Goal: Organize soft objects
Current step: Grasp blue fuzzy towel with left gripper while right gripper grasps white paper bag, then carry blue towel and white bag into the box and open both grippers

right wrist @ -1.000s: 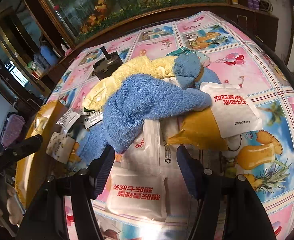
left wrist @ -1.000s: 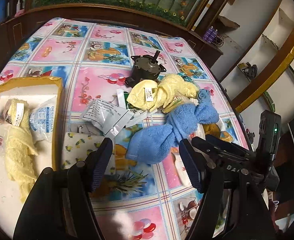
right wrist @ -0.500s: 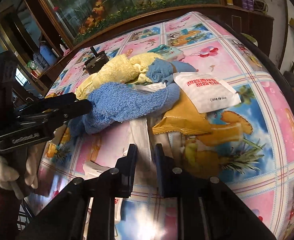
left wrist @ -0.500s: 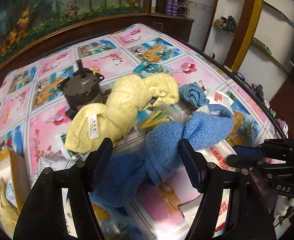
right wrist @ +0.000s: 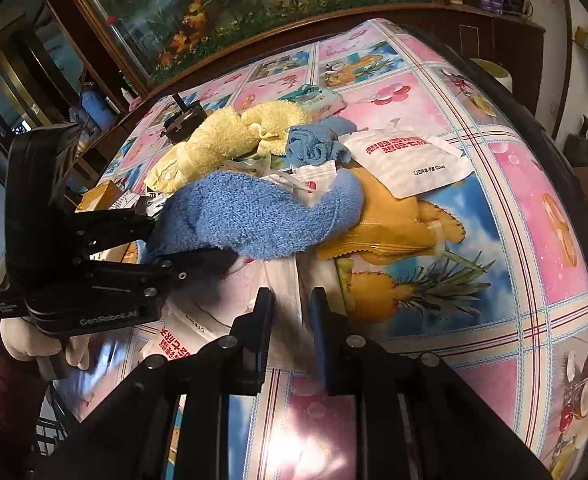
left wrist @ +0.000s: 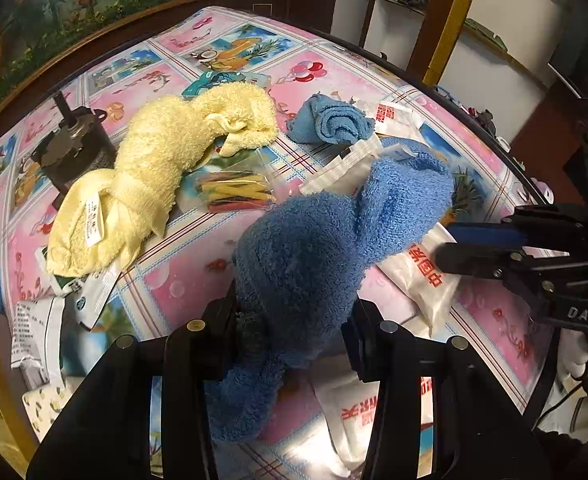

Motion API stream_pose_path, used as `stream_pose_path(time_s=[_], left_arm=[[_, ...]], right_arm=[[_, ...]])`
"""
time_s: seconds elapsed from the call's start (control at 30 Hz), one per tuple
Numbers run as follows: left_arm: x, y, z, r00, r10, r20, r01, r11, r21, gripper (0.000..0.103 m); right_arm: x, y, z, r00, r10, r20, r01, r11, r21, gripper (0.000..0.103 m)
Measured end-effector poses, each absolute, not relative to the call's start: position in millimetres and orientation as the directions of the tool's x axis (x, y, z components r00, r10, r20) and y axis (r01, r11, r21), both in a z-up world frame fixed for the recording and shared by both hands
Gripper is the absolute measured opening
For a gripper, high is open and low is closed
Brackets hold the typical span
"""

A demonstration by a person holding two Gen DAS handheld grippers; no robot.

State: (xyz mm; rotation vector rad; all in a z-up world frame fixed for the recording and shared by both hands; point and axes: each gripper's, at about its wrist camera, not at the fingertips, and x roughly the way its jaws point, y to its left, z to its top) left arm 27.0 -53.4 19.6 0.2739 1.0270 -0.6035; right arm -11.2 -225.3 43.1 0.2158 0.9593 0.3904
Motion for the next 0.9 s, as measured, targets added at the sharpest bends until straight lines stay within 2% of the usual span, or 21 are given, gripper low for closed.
stream_pose_path(time_s=[0.13, 0.27, 0.5, 0.57, 0.63, 0.7, 0.9], left_arm=[[11, -36, 33, 0.400, -0.353, -0.846, 0.558, 0.826, -0.081, 0.042], [-2, -20, 45, 0.431, -0.378, -0.820, 0.518, 0.847, -0.118, 0.042], [-31, 15, 65, 0.495, -0.434, -0.753, 0.445, 0.871, -0.209, 0.042], [-38, 27, 71, 0.513, -0.447, -0.733, 0.420, 0.875, -0.240, 0.042], [-47, 42, 77, 0.537, -0.453, -0.712, 0.388, 0.881, -0.269, 0.042], [-56, 62, 84, 0.563, -0.458, -0.688, 0.354, 0.886, -0.300, 0.042], [-86, 137, 107, 0.665, -0.403, -0.629, 0.223, 0.911, -0.348, 0.043]], right_arm=[[-5, -214, 46, 0.519, 0.401, -0.755, -0.238, 0.916, 0.323, 0.028], [8, -196, 41, 0.513, 0.359, -0.780, -0.245, 0.932, 0.268, 0.046], [26, -169, 36, 0.533, 0.303, -0.790, -0.252, 0.948, 0.193, 0.054], [28, -160, 34, 0.550, 0.279, -0.787, -0.268, 0.952, 0.150, 0.054], [27, -154, 34, 0.554, 0.279, -0.784, -0.290, 0.948, 0.133, 0.041], [25, -154, 36, 0.542, 0.308, -0.782, -0.297, 0.941, 0.165, 0.035], [13, -164, 51, 0.560, 0.369, -0.741, -0.282, 0.927, 0.248, 0.032]])
